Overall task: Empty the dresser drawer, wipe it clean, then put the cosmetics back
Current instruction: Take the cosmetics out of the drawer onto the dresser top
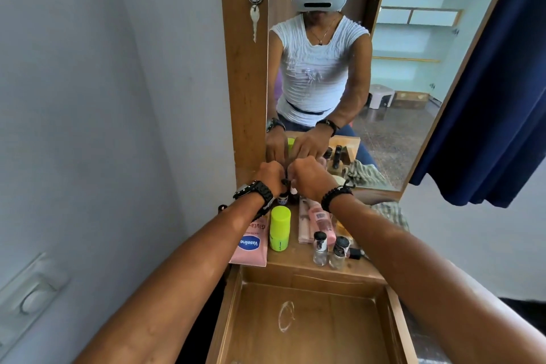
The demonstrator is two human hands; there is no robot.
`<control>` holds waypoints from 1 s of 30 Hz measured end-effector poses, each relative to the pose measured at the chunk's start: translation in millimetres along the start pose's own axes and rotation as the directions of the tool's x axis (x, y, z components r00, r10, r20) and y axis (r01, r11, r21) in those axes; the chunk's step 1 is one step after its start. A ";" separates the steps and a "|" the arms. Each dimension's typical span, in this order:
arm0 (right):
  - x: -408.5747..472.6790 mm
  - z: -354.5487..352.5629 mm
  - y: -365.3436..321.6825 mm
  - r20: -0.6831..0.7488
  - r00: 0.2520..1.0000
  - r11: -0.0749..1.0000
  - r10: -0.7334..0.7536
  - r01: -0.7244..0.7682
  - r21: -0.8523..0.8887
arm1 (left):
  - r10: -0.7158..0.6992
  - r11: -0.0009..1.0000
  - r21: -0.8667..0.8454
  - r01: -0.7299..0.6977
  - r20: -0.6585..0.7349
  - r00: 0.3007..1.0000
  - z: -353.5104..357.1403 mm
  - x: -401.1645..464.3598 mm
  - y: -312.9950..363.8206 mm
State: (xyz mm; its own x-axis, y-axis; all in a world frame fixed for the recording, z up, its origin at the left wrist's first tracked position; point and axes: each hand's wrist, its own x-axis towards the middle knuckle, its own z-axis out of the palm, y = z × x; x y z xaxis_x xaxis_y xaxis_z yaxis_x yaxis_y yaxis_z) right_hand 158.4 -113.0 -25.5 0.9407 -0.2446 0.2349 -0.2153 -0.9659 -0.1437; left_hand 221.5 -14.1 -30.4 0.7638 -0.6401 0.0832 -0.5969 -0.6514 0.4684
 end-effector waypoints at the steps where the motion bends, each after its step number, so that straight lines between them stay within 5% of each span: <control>1: -1.0 2.1 0.7 -0.027 1.000 1.000 -0.004 0.004 -0.016 | -0.003 1.000 -0.009 0.003 -0.010 1.000 0.6 0.7 -0.9; 10: -17.0 -17.1 8.3 -0.109 0.993 0.982 0.036 -0.015 0.188 | 0.046 0.997 -0.060 -0.055 -0.143 0.989 -14.4 -4.7 0.3; 15: -55.7 -38.2 -3.8 -0.167 0.978 0.862 0.122 -0.021 0.506 | 0.075 0.979 -0.167 -0.113 -0.219 0.973 -35.4 -48.0 7.5; 21: -122.6 -47.1 -23.9 -0.154 0.981 0.754 0.114 0.015 0.656 | 0.134 0.928 -0.322 -0.190 -0.189 0.973 -44.3 -137.1 7.7; 27: -190.9 -21.5 -44.0 0.051 0.999 0.697 0.017 -0.049 0.715 | 0.119 0.911 -0.406 -0.066 0.106 0.987 1.3 -206.0 -32.5; 30: -216.6 13.0 -48.0 0.248 0.968 0.693 -0.039 -0.153 0.705 | 0.128 0.964 -0.262 -0.031 0.361 0.924 31.0 -224.4 -56.7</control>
State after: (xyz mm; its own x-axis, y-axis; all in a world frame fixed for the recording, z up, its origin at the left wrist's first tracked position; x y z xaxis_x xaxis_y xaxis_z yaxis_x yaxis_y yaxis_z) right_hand -31.7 -12.6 -82.0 0.9840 -0.1782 -0.0059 -0.1085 -0.5721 -0.8129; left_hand 76.4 153.8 -102.9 0.5401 -0.8219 -0.1810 -0.5351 -0.5013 0.6799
